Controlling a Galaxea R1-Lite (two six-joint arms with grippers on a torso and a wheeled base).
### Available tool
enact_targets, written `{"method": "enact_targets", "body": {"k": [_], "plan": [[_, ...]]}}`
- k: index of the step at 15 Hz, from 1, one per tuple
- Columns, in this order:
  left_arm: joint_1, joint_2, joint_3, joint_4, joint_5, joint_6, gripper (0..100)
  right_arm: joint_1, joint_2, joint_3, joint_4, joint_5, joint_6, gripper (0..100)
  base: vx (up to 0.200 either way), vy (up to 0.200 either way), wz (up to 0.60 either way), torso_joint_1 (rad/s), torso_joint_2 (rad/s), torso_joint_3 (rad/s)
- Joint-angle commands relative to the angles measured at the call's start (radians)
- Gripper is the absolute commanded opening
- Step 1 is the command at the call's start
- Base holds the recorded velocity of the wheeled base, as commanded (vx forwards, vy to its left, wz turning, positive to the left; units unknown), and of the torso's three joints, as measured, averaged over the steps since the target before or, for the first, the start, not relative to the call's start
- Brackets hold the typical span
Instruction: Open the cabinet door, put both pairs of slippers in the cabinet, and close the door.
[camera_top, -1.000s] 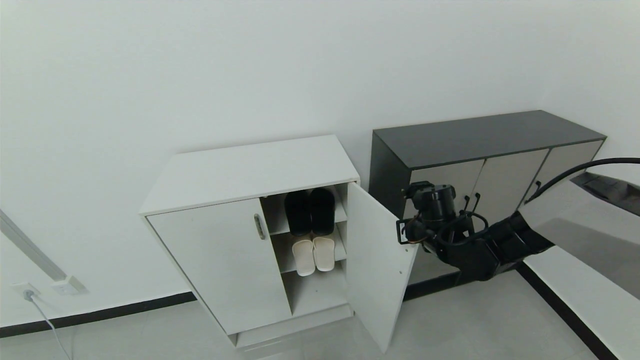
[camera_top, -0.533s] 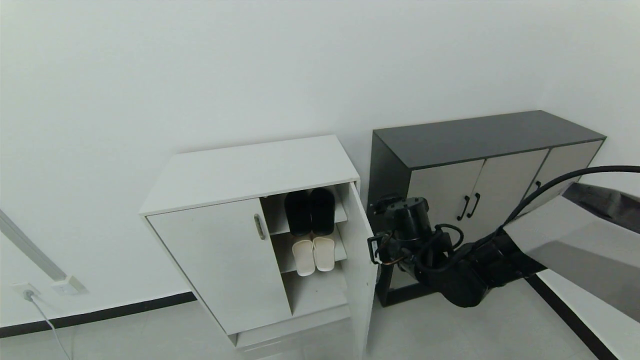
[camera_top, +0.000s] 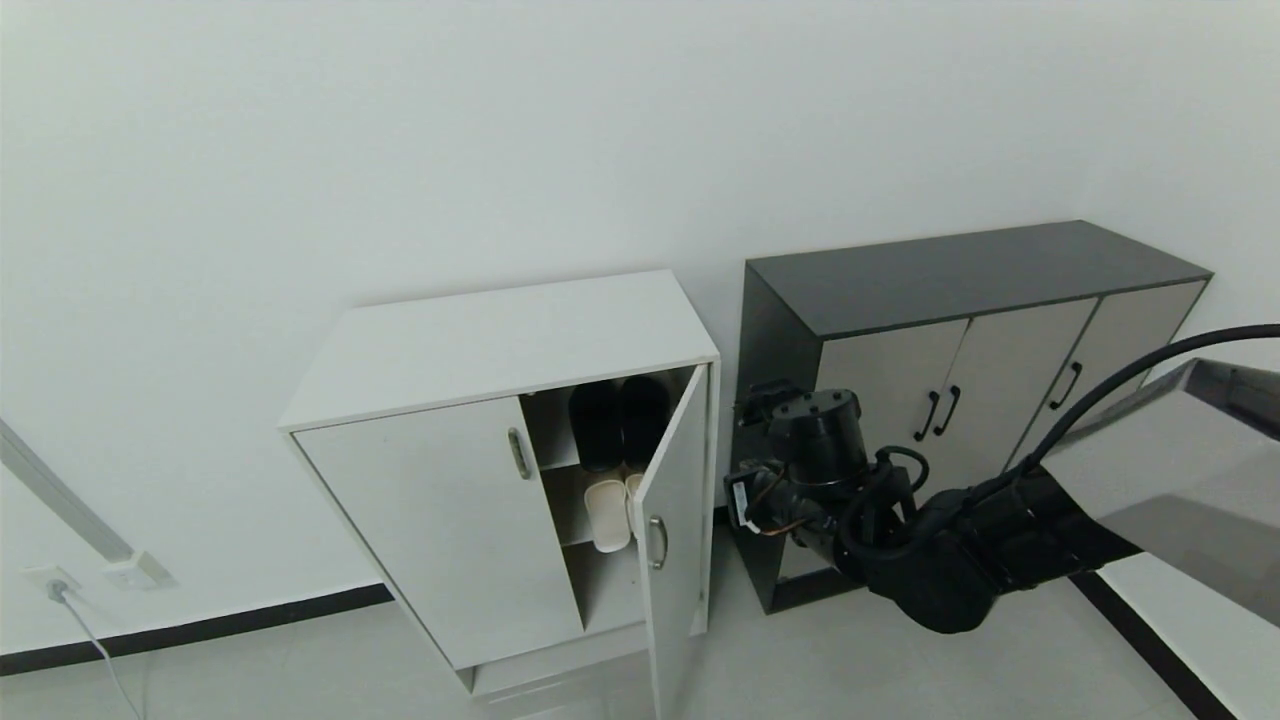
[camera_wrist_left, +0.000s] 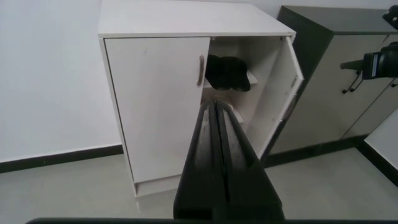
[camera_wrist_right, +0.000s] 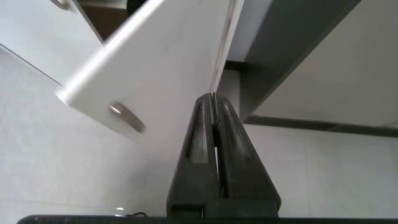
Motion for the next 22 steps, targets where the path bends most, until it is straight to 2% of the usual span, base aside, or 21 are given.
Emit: {"method": "enact_targets", "body": {"k": [1, 9, 15, 16, 19, 22], "plan": [[0.0, 0.001, 0.001, 0.0, 0.0, 0.0, 0, 0.001, -0.04, 0.023, -0.002, 0.003, -0.001, 0, 0.0, 0.0, 0.0, 0.0, 0.0, 0.0], [0.0, 0.001, 0.001, 0.0, -0.001, 0.0, 0, -0.002, -0.04, 0.026, -0.02, 0.027, 0.001, 0, 0.0, 0.0, 0.6, 0.005, 0.0, 0.004], [0.0, 0.001, 0.001, 0.0, 0.0, -0.002, 0, -0.012, -0.059, 0.076, -0.062, 0.046, -0.005, 0, 0.0, 0.0, 0.0, 0.0, 0.0, 0.0], [0.0, 0.001, 0.0, 0.0, -0.001, -0.002, 0, -0.012, -0.077, 0.122, -0.063, 0.089, -0.007, 0, 0.0, 0.0, 0.0, 0.0, 0.0, 0.0], [0.0, 0.001, 0.0, 0.0, -0.001, 0.0, 0, -0.012, -0.088, 0.211, -0.086, 0.103, -0.008, 0, 0.0, 0.0, 0.0, 0.0, 0.0, 0.0], [0.0, 0.001, 0.0, 0.0, -0.001, 0.0, 0, -0.012, -0.077, 0.292, -0.172, 0.106, -0.01, 0, 0.2, 0.0, 0.0, -0.004, 0.0, -0.001]]}}
